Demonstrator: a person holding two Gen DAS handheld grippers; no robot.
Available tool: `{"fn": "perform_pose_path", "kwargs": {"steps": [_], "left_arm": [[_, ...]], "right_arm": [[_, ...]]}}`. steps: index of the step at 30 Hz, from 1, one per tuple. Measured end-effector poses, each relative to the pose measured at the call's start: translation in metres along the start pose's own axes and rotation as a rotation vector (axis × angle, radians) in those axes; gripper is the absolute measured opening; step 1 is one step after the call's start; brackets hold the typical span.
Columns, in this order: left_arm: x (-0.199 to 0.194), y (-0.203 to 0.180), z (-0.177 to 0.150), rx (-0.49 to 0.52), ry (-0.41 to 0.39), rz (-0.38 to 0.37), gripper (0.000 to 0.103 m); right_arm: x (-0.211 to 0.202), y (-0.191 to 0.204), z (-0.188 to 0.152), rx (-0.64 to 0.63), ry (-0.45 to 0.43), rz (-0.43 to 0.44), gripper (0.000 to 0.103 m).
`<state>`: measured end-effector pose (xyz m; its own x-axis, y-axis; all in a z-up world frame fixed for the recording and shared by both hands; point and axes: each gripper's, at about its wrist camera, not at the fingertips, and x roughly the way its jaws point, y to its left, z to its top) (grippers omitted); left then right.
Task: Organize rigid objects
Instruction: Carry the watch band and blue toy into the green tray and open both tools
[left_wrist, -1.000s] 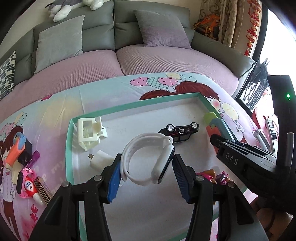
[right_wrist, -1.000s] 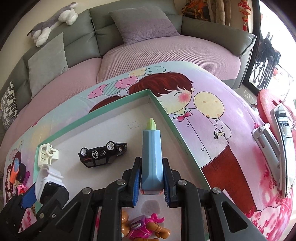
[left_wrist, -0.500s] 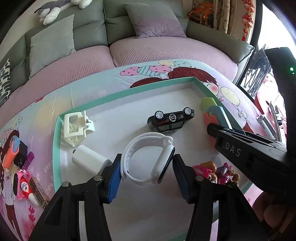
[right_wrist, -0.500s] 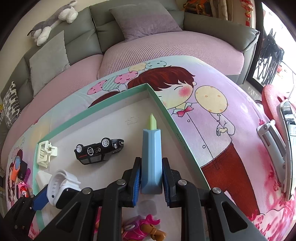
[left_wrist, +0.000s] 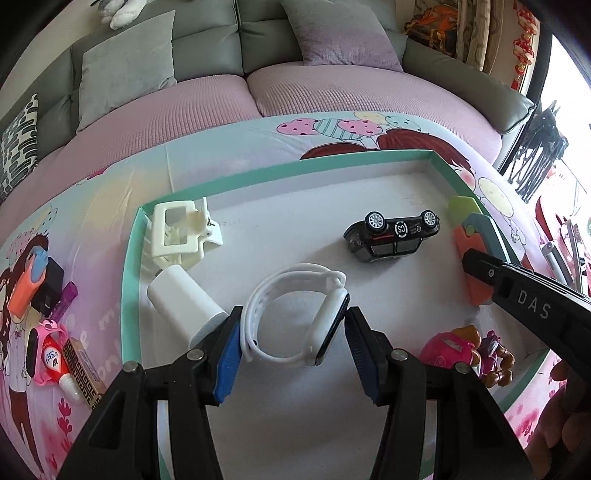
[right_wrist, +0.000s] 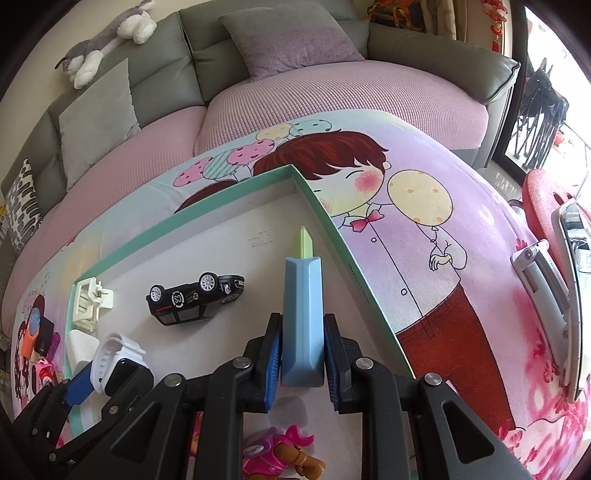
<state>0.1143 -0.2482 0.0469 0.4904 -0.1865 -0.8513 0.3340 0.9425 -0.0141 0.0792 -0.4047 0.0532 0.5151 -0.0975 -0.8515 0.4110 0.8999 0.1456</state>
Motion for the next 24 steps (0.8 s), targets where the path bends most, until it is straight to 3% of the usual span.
{"fn": "perform_pose_path", "kwargs": {"steps": [9, 10, 13, 19, 24], "left_arm": [[-0.001, 0.002, 0.003, -0.013, 0.021, -0.017, 0.059], [-0.003, 0.003, 0.004, -0.013, 0.02, -0.02, 0.059], [-0.009, 0.003, 0.005, -0.014, 0.008, -0.027, 0.062], [-0.022, 0.007, 0.008, -0.022, -0.015, -0.042, 0.063], [-0.041, 0.014, 0.01, -0.039, -0.059, -0.047, 0.063]], "right_arm": [[-0.003, 0.001, 0.002, -0.007, -0.01, -0.019, 0.023], [-0.004, 0.001, 0.002, -0.006, -0.013, -0.022, 0.026], [-0.004, 0.0, 0.003, -0.007, -0.019, -0.039, 0.047], [-0.009, 0.005, 0.004, -0.029, -0.043, -0.024, 0.048], [-0.014, 0.01, 0.006, -0.044, -0.07, -0.016, 0.058]]}}
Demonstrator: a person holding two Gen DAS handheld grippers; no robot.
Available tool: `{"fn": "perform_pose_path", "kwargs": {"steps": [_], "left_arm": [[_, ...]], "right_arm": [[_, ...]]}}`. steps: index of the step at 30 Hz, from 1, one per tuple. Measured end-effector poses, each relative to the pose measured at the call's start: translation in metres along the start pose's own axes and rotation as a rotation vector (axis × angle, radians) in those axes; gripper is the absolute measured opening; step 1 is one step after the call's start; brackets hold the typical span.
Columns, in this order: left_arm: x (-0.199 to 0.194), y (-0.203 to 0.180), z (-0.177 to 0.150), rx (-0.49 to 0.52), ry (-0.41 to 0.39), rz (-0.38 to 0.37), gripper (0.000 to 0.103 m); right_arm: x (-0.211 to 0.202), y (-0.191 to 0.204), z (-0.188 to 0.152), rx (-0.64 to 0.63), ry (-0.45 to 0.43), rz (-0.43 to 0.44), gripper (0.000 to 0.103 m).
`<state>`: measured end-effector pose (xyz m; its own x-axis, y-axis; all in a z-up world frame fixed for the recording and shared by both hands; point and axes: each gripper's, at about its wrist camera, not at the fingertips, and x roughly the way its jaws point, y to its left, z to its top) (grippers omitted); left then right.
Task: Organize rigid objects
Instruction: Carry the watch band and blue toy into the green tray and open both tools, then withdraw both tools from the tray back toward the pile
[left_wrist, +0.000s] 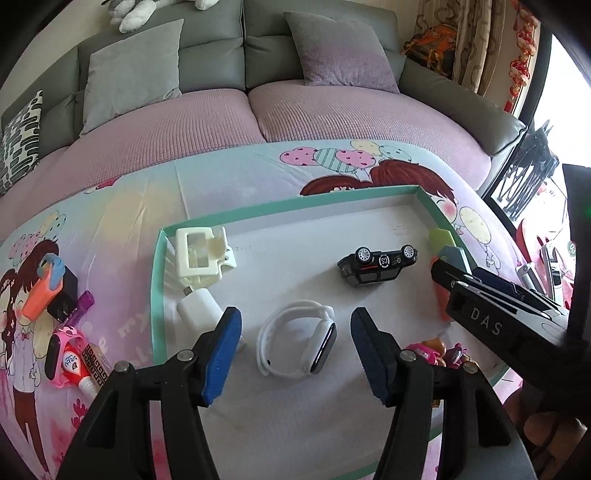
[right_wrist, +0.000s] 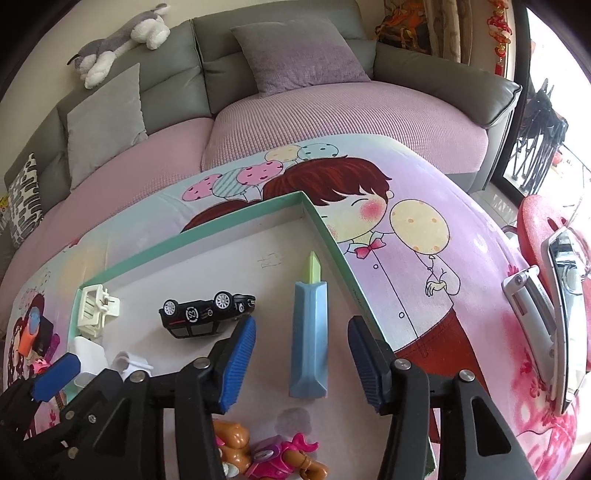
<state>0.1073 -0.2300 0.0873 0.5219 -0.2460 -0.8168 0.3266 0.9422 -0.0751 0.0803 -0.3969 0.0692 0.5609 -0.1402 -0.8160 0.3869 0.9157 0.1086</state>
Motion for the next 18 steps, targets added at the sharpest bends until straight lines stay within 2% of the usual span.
{"fn": "perform_pose_path", "kwargs": {"steps": [4, 9, 10, 12, 13, 18], "left_arm": [[-0.009, 0.011, 0.003, -0.036, -0.025, 0.0, 0.063], [-0.016, 0.033, 0.006, -0.105, -0.068, 0.04, 0.064], [-0.016, 0.039, 0.006, -0.118, -0.072, 0.054, 0.065], [-0.013, 0.047, 0.006, -0.139, -0.067, 0.085, 0.078], [-0.011, 0.051, 0.006, -0.148, -0.063, 0.098, 0.08], [-0.006, 0.068, 0.004, -0.187, -0.068, 0.156, 0.082]], "right_arm": [[-0.001, 0.001, 0.001, -0.001, -0.01, 0.005, 0.063], [-0.002, 0.004, 0.001, 0.003, -0.016, 0.023, 0.07], [-0.002, 0.005, 0.001, 0.001, -0.015, 0.028, 0.071], [-0.001, 0.008, 0.001, -0.01, -0.012, 0.035, 0.073], [0.0, 0.01, 0.0, -0.017, -0.01, 0.036, 0.074], [0.001, 0.02, 0.0, -0.047, -0.005, 0.037, 0.081]]}}
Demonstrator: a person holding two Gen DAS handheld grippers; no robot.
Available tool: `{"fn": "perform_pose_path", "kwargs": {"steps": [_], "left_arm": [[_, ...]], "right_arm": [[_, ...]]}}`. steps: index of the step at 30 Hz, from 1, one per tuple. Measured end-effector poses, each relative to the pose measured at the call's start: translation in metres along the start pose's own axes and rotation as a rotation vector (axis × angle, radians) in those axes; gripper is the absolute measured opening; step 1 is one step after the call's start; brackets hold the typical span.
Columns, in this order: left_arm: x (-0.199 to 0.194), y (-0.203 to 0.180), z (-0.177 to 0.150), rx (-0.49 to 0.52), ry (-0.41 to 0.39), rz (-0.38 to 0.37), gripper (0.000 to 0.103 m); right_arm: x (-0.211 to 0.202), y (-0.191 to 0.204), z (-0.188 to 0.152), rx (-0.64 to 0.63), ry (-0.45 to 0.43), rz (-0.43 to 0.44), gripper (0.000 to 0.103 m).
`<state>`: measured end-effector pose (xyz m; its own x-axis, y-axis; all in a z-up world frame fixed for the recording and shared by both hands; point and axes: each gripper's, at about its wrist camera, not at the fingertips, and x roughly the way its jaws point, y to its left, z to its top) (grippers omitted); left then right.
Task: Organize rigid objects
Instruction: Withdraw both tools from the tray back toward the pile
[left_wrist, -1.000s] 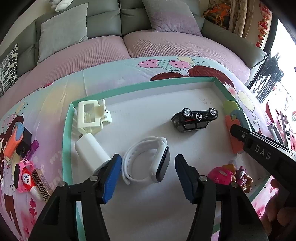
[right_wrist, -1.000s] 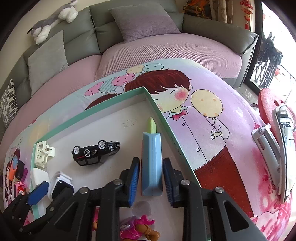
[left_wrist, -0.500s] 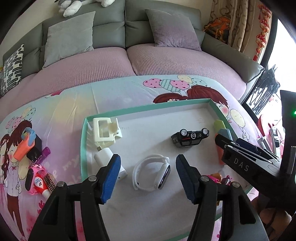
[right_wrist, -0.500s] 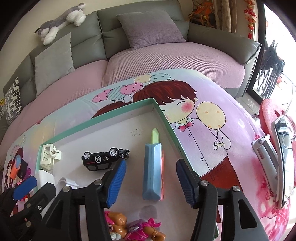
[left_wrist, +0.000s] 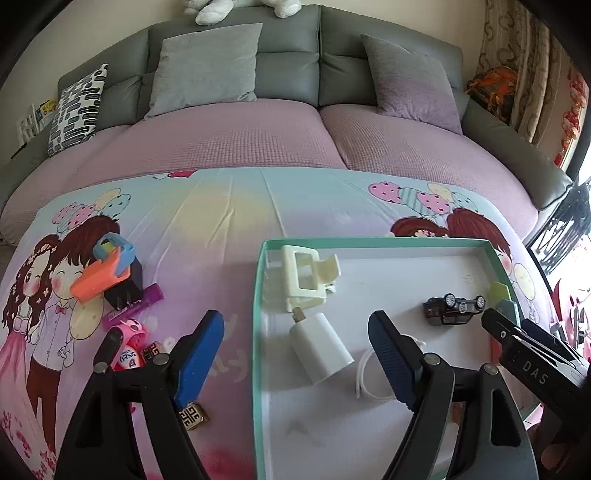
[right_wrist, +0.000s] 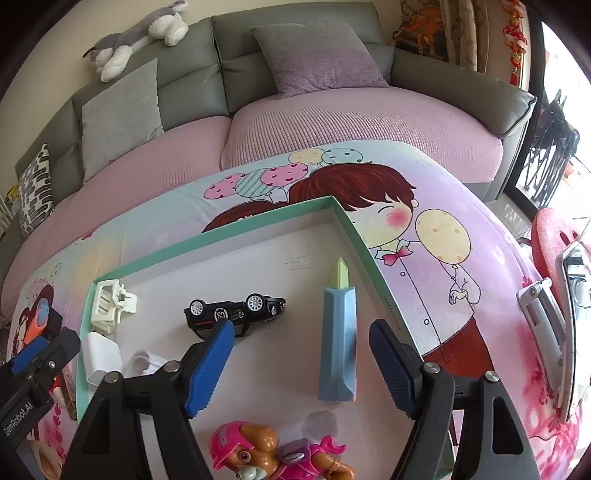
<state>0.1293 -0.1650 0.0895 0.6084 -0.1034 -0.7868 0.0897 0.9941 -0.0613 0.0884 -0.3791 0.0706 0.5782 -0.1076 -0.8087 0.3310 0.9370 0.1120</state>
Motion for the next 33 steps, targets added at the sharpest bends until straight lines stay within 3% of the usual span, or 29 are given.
{"fn": "perform_pose_path", "kwargs": {"steps": [6, 8, 9, 27, 33], "left_arm": [[0.007, 0.024, -0.002, -0.092, -0.007, 0.074, 0.086], [0.009, 0.034, -0.003, -0.143, -0.018, 0.079, 0.101], [0.008, 0.037, -0.004, -0.164, -0.026, 0.078, 0.102], [-0.003, 0.073, -0.005, -0.264, -0.067, 0.123, 0.102], [-0.016, 0.101, -0.004, -0.343, -0.121, 0.136, 0.102]], "right_arm": [[-0.002, 0.005, 0.001, -0.008, -0.012, 0.003, 0.103], [-0.003, 0.007, 0.001, -0.005, -0.021, 0.015, 0.103], [-0.003, 0.008, 0.001, -0.003, -0.024, 0.022, 0.103], [-0.013, 0.047, 0.003, -0.081, -0.07, 0.086, 0.103], [-0.028, 0.072, 0.004, -0.106, -0.118, 0.17, 0.103]]}}
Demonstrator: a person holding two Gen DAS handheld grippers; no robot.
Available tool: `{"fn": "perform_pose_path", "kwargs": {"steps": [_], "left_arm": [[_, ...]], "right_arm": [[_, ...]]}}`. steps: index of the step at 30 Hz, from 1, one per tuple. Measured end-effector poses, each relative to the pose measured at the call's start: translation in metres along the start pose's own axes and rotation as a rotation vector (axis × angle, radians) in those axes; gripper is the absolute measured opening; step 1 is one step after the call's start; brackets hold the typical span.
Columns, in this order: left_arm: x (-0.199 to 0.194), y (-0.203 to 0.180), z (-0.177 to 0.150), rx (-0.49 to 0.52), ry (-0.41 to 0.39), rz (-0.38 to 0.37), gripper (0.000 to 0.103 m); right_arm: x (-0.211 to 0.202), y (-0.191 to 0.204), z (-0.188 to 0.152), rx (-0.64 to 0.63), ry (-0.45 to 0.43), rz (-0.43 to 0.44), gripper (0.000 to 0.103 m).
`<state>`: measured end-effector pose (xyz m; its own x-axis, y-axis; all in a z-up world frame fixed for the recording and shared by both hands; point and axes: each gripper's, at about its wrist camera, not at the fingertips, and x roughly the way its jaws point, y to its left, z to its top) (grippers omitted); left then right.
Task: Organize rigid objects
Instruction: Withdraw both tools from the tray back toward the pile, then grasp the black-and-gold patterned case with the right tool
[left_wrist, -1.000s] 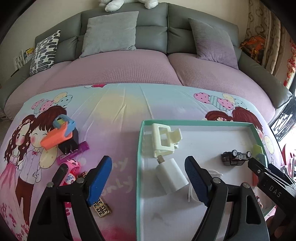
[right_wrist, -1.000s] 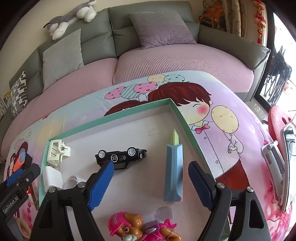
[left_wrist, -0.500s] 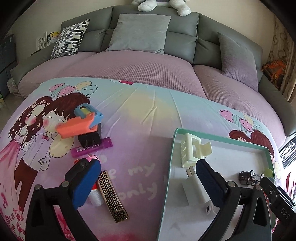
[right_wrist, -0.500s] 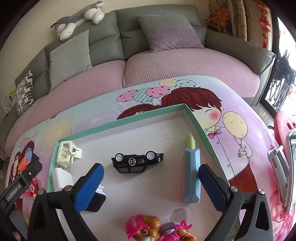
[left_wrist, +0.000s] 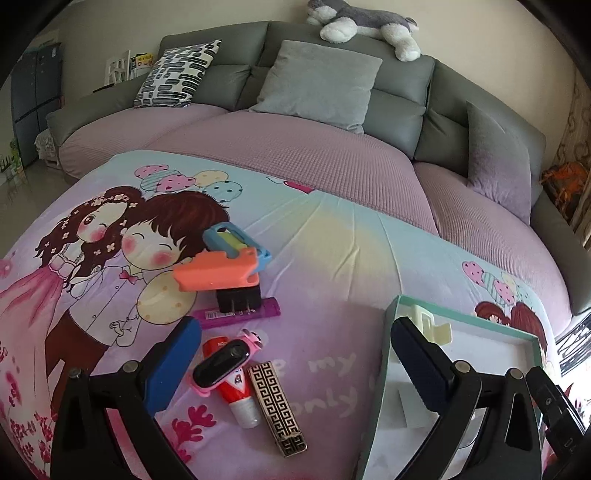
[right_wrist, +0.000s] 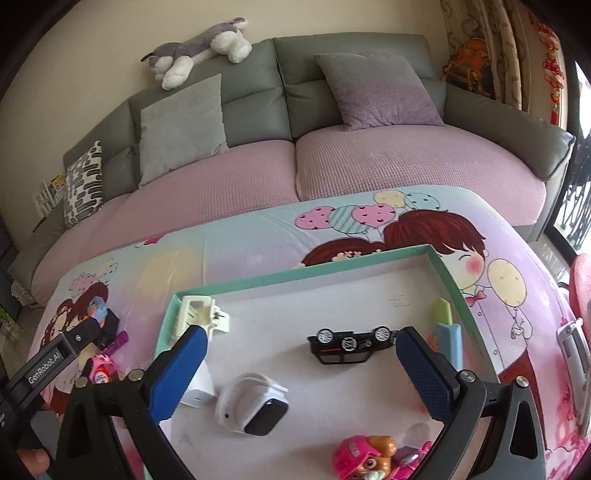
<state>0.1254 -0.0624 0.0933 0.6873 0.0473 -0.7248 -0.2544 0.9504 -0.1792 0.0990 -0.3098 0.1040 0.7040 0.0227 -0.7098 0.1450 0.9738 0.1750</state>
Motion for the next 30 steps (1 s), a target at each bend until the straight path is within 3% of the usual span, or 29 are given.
{"fn": "perform_pose_path", "kwargs": {"steps": [7, 15, 30], "left_arm": [[-0.004, 0.03, 0.008, -0.078, -0.022, 0.029, 0.102], [-0.008, 0.057, 0.013, -0.049, -0.049, 0.145, 0.102], [-0.018, 0.125, 0.019, -0.206, -0.054, 0.148, 0.102]], "right_arm": [[0.006, 0.041, -0.004, -0.105, 0.013, 0.031, 0.103], [0.011, 0.083, -0.013, -0.178, 0.025, 0.118, 0.103], [0.024, 0.127, -0.032, -0.232, 0.073, 0.213, 0.103]]}}
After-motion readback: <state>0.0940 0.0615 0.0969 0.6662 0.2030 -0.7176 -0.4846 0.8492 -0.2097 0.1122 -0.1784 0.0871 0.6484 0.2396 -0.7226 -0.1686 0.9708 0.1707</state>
